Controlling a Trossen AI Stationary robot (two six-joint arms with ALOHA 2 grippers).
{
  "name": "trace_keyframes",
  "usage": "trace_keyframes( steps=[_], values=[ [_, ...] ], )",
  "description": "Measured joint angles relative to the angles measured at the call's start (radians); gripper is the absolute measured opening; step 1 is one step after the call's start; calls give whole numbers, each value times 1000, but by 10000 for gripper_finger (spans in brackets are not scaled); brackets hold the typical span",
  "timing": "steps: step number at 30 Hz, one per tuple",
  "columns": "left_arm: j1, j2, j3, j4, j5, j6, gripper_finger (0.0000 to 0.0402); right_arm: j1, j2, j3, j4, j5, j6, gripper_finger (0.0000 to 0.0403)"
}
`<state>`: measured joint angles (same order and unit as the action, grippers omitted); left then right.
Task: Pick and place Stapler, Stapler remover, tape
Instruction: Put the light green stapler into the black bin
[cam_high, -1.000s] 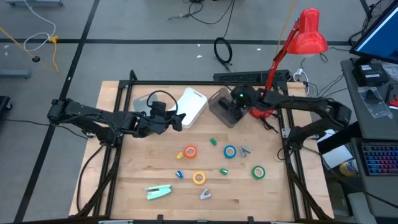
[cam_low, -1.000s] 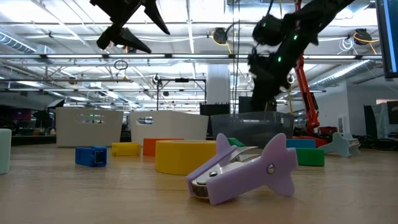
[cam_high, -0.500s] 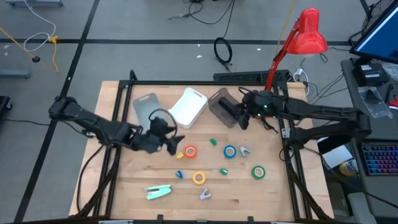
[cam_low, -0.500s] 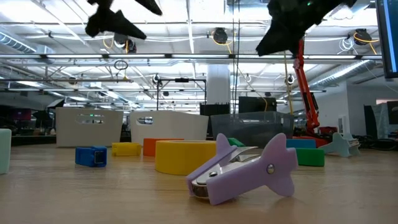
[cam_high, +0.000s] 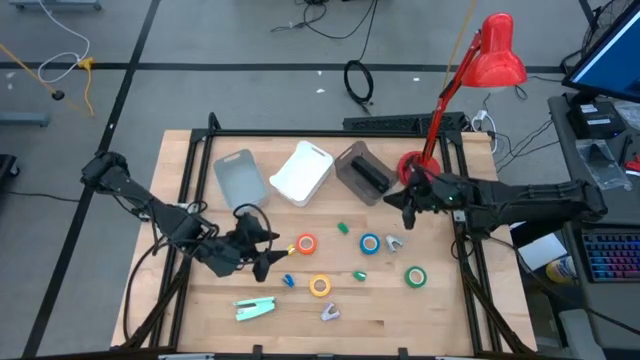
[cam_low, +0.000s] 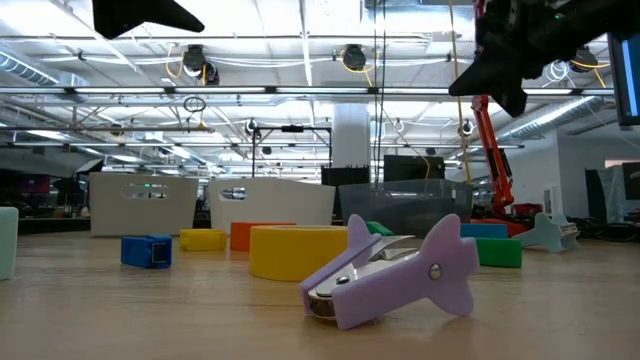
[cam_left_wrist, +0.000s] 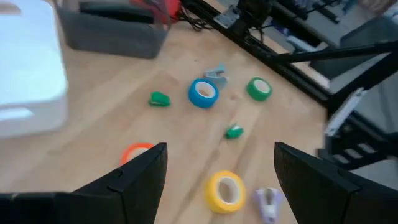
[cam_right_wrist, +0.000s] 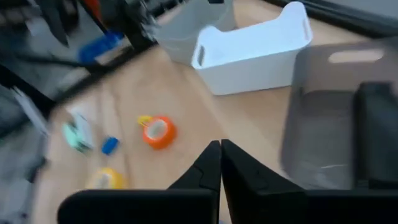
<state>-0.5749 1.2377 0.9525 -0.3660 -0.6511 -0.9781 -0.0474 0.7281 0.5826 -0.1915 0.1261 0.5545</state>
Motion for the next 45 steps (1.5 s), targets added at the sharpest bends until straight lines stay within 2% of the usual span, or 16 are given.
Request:
trace_keyframes(
  steps=[2,7,10,15,19,27,32,45],
  values=[
    [0,0,0,16,73,-11,294,13,-40,-63,89,0,49,10],
    [-1,9,0,-22,390,-99,294,24,-107,-208,350,1,117,6],
    [-14,23,0,-129,486,-152,294,24,-124,-282,508,0,135,1],
    [-45,26,0,-326,524,-246,294,24,-129,-372,696,-4,190,2],
    [-65,54,0,-389,526,-255,294,24,-128,-402,750,-28,221,1],
    [-78,229,0,-391,648,-257,294,24,-131,-403,749,-28,220,4],
    [-84,297,0,-388,731,-262,294,24,-131,-403,749,-28,219,4],
    [-129,384,-1,-366,760,-240,294,23,-131,-403,749,-53,218,4]
  ],
)
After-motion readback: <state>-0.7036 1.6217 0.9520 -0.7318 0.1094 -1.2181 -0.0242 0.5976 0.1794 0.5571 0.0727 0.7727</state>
